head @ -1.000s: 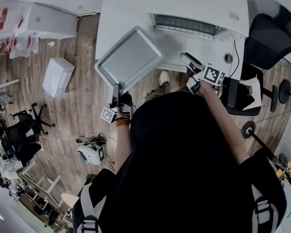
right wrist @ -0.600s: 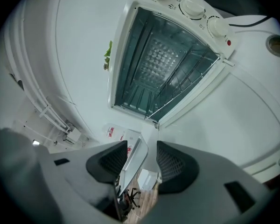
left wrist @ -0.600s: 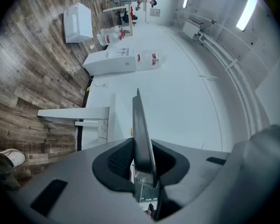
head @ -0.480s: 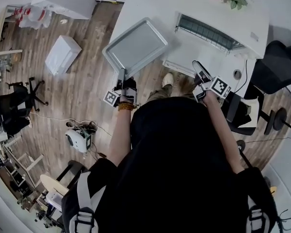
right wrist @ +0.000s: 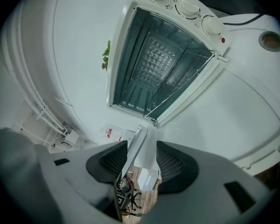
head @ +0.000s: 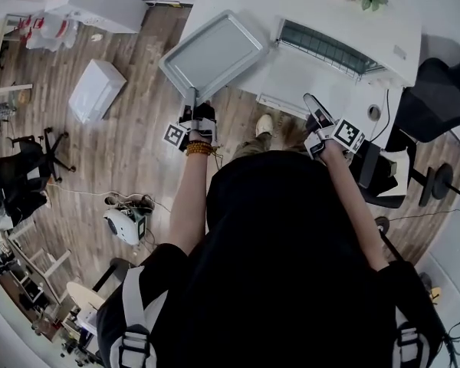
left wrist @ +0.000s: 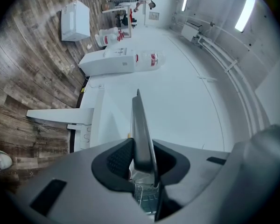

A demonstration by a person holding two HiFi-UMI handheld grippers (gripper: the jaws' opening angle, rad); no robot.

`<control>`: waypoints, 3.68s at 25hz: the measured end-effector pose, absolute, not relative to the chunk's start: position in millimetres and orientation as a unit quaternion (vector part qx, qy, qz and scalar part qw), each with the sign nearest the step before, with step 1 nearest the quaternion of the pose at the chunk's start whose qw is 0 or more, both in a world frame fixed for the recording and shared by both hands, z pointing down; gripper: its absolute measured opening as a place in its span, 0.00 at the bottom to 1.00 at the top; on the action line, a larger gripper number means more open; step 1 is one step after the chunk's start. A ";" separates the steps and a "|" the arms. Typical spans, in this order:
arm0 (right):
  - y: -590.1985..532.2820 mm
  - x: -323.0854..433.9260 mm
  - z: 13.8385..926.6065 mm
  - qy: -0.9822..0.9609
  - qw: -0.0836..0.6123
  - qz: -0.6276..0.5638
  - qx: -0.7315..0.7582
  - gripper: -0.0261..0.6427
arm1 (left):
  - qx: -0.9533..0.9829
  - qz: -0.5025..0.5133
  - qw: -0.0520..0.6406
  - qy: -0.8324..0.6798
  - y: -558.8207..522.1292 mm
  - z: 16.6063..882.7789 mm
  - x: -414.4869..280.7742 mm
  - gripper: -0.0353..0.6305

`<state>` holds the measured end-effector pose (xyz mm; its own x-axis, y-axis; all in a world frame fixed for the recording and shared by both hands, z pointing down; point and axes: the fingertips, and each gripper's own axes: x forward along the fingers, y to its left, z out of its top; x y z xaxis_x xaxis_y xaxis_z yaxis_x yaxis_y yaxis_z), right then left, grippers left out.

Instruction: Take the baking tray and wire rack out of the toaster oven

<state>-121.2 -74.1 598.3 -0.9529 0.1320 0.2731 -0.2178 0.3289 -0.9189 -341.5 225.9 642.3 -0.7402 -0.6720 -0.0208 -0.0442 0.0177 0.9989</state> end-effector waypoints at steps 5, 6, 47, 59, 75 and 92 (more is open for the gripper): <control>-79.4 -116.6 597.9 -0.799 0.143 0.582 0.041 0.34 | 0.265 -0.646 0.251 -0.671 205.6 648.7 -359.3 0.19; -80.4 -116.9 597.3 -0.799 0.140 0.583 0.042 0.34 | 0.260 -0.647 0.253 -0.671 202.6 651.4 -362.6 0.19; -84.3 -107.9 598.4 -0.804 0.131 0.577 0.060 0.33 | 0.336 0.089 0.395 -0.850 159.5 649.4 -340.6 0.56; -159.8 -124.6 619.7 -0.760 0.054 0.629 0.158 0.32 | 0.418 0.009 0.359 -0.834 139.1 617.0 -292.0 0.50; -196.5 -151.6 651.2 -0.748 0.074 0.632 0.189 0.32 | 0.511 -0.015 0.294 -0.808 58.7 556.2 -280.9 0.34; -230.2 -162.0 664.2 -0.725 0.064 0.643 0.239 0.24 | 0.545 -0.061 0.305 -0.779 31.7 541.9 -251.6 0.31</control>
<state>-162.0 -230.2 664.2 -0.8771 -0.2643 0.4012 -0.4298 0.0585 -0.9010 -251.6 31.7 541.9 -0.2203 -0.8858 0.4084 -0.8112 0.3989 0.4276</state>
